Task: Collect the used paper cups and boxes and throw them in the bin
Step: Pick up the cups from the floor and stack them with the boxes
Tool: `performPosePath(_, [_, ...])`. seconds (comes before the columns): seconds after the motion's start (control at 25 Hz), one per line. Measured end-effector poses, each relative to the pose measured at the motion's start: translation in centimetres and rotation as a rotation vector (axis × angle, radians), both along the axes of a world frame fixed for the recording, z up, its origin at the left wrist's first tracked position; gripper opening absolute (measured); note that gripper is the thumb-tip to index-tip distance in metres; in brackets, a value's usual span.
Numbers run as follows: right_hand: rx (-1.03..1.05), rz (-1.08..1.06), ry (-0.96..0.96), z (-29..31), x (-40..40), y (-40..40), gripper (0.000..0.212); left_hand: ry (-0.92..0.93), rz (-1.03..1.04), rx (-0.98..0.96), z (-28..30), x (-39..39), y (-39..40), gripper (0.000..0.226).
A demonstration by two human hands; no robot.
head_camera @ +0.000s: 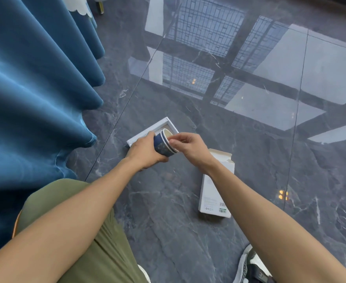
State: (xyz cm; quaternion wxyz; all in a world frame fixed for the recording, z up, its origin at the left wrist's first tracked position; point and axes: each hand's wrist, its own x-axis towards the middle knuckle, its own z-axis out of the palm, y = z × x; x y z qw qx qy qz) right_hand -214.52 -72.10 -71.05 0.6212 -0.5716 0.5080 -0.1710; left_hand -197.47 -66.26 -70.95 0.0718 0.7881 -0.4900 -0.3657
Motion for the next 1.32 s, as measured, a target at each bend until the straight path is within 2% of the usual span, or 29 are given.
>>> performPosePath(0.12, [-0.066,-0.245,0.048,-0.2,1.2,-0.9,0.018,0.023,0.115,-0.032,1.5,1.9,-0.2,0.076])
performPosePath(0.2, [-0.104,-0.256,0.212,-1.1,1.6,-1.3,0.026,0.035,0.176,-0.103,2.7,2.6,-0.4,0.077])
performPosePath(0.28, [-0.127,-0.040,0.392,-3.2,2.2,-1.5,0.042,-0.045,0.172,-0.176,3.7,2.9,-0.4,0.078])
performPosePath(0.4, [-0.227,0.513,0.643,-5.9,3.3,-0.9,0.067,-0.129,0.162,-0.242,4.6,3.2,-0.8,0.078])
performPosePath(0.48, [-0.303,0.803,0.717,-7.1,4.0,0.3,0.073,-0.099,0.170,-0.260,4.7,3.3,-1.0,0.078])
performPosePath(0.56, [-0.317,0.893,0.732,-8.3,4.0,1.5,0.068,-0.065,0.162,-0.269,4.5,3.2,-1.1,0.078])
performPosePath(0.72, [-0.364,0.782,0.711,-9.4,2.1,3.3,0.044,-0.018,0.139,-0.247,4.5,3.0,-1.2,0.079])
performPosePath(0.92, [-0.410,0.529,0.895,-9.7,0.3,4.8,0.021,0.109,0.157,-0.258,4.5,2.6,-1.1,0.079])
performPosePath(1.08, [-0.269,0.225,0.880,-11.0,-1.7,6.5,0.040,0.179,0.141,-0.229,4.4,2.2,-1.0,0.081])
performPosePath(1.24, [-0.175,0.197,0.848,-10.8,-3.3,6.5,0.024,0.205,0.172,-0.219,3.9,2.3,-1.1,0.080])
performPosePath(1.32, [-0.174,0.080,0.790,-9.2,-4.3,5.9,0.020,0.207,0.223,-0.219,3.6,2.3,-1.3,0.080])
